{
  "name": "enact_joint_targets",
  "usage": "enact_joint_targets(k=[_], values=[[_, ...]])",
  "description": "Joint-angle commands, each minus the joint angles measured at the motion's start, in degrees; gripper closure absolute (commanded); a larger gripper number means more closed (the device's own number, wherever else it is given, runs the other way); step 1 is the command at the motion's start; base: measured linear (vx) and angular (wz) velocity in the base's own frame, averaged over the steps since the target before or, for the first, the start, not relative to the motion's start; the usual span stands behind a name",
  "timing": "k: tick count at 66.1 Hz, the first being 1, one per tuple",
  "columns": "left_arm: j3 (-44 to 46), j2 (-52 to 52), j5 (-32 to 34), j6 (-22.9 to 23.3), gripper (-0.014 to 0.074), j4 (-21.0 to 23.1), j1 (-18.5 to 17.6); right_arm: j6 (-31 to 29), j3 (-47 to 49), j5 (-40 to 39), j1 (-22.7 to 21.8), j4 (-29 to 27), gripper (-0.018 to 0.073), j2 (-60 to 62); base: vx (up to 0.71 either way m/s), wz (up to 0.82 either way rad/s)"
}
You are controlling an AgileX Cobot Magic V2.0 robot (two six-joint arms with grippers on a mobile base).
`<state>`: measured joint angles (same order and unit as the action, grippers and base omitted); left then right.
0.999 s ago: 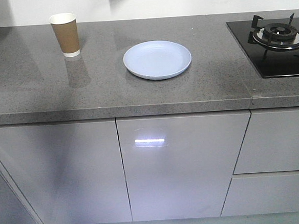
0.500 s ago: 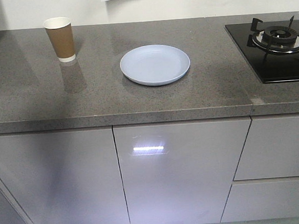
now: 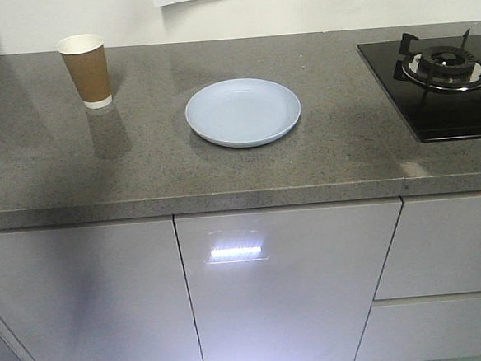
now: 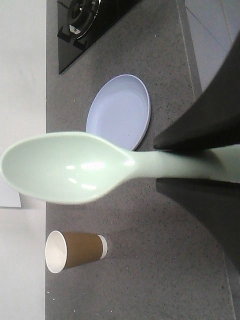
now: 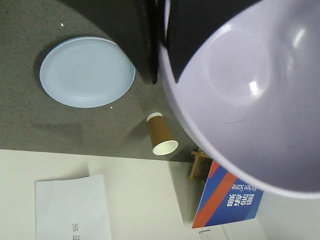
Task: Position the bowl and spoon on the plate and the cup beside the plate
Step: 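Drive the base up to the plate and brown paper cup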
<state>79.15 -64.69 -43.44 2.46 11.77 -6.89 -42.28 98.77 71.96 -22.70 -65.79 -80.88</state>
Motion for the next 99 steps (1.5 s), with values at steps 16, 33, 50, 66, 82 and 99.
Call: enact_joint_targets(k=[16,33,50,66,82,99], values=[[1.54,0.97,3.72,-0.22,0.0602,1.01,0.00,-0.57,1.49,1.21,-0.19,-3.96,0.0565,1.63,0.05,-0.03],[1.54,0.97,3.72,-0.22,0.0602,1.01,0.00,-0.57,1.49,1.21,-0.19,-3.96,0.0565,1.63,0.05,-0.02],[1.54,0.97,3.72,-0.22,0.0602,1.01,0.00,-0.57,1.49,1.21,-0.19,-3.96,0.0565,1.63,0.04,-0.04],[1.54,0.97,3.72,-0.22,0.0602,1.01,0.00,-0.57,1.49,1.21,-0.19,-3.96,0.0565,1.63,0.04,-0.02],[1.54,0.97,3.72,-0.22,0.0602,1.01,0.00,-0.57,1.49,1.21,-0.19,-3.96,0.0565,1.63,0.04,-0.03],[1.54,0.97,3.72,-0.22,0.0602,1.01,0.00,-0.57,1.49,1.21,-0.19,-3.96,0.0565,1.63,0.05,-0.03]])
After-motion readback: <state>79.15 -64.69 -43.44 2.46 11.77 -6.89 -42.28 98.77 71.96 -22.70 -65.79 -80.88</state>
